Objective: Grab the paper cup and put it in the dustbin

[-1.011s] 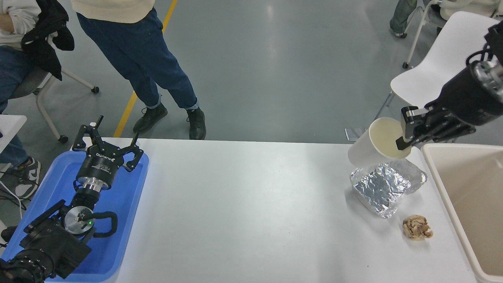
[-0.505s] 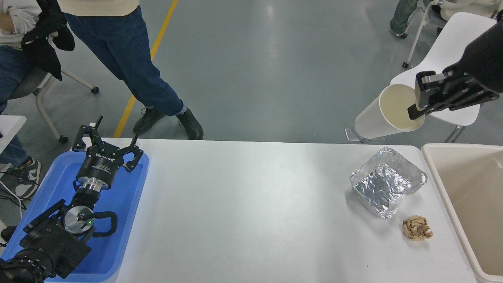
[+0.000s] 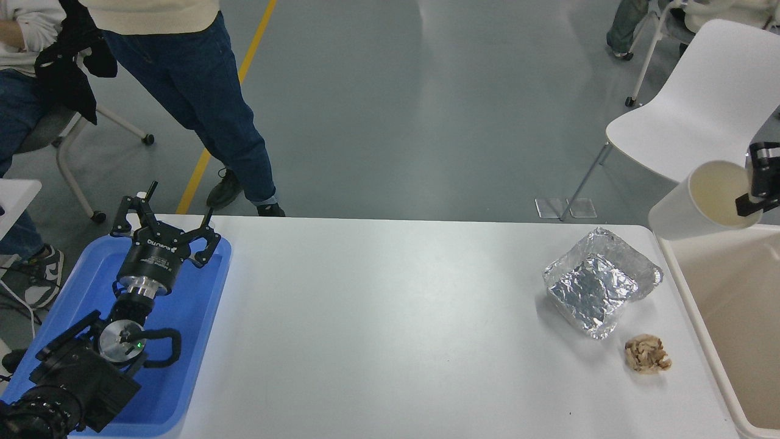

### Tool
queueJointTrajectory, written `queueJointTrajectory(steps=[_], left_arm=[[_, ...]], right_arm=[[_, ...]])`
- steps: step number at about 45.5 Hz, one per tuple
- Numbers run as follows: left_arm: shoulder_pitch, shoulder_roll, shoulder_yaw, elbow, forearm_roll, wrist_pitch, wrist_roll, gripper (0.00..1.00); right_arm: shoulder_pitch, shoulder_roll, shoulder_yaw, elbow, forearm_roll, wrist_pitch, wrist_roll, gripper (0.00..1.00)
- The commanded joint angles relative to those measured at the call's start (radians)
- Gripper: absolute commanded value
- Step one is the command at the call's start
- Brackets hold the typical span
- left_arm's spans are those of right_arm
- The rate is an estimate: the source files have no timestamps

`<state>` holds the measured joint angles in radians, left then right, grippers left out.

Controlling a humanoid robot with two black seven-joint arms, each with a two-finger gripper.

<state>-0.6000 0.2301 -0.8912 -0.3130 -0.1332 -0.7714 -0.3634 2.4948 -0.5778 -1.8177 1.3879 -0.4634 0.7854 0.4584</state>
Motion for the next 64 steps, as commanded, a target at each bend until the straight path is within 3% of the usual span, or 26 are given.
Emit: queueJointTrajectory(steps=[1, 4, 18, 29, 37, 45, 47, 48, 57, 64], left_arm=[[0.0, 0.0, 0.0, 0.0, 0.0, 0.0, 0.0, 1.0], [0.0, 0.0, 0.0, 0.0, 0.0, 0.0, 0.0, 1.0], [0.0, 0.0, 0.0, 0.0, 0.0, 0.0, -0.002, 1.0], [0.0, 0.0, 0.0, 0.0, 0.0, 0.0, -0.002, 1.0], [0.0, 0.0, 0.0, 0.0, 0.0, 0.0, -0.002, 1.0], [0.0, 0.0, 0.0, 0.0, 0.0, 0.0, 0.0, 1.0], [0.0, 0.0, 0.0, 0.0, 0.0, 0.0, -0.002, 1.0], [0.0, 0.0, 0.0, 0.0, 0.0, 0.0, -0.002, 1.0], [0.0, 0.0, -0.002, 0.0, 0.0, 0.0, -0.002, 1.0], [0.0, 0.0, 0.0, 0.0, 0.0, 0.0, -0.002, 1.0]], right_arm=[[-0.031, -0.2, -0.09, -0.079, -0.109, 0.0, 0.0, 0.0], [-0.031, -0.28, -0.123, -0.127, -0.129, 0.0, 0.0, 0.0], [-0.171, -0.364, -0.083, -0.288, -0.176, 0.0, 0.0, 0.0], [-0.581, -0.441, 0.243, -0.452, -0.138, 0.0, 0.0, 0.0], [-0.979, -0.453, 0.53, -0.529, -0.015, -0.331, 0.0, 0.0], [-1.221, -0.403, 0.67, -0.679, 0.019, -0.48, -0.003, 0.0], [-1.277, -0.361, 0.698, -0.734, 0.022, -0.5, -0.017, 0.0], [-1.35, -0.317, 0.742, -0.791, 0.05, -0.524, -0.049, 0.0], [-1.596, -0.186, 0.854, -1.036, 0.2, -0.558, -0.198, 0.0], [-1.717, -0.102, 0.966, -1.187, 0.207, -0.563, -0.254, 0.0]])
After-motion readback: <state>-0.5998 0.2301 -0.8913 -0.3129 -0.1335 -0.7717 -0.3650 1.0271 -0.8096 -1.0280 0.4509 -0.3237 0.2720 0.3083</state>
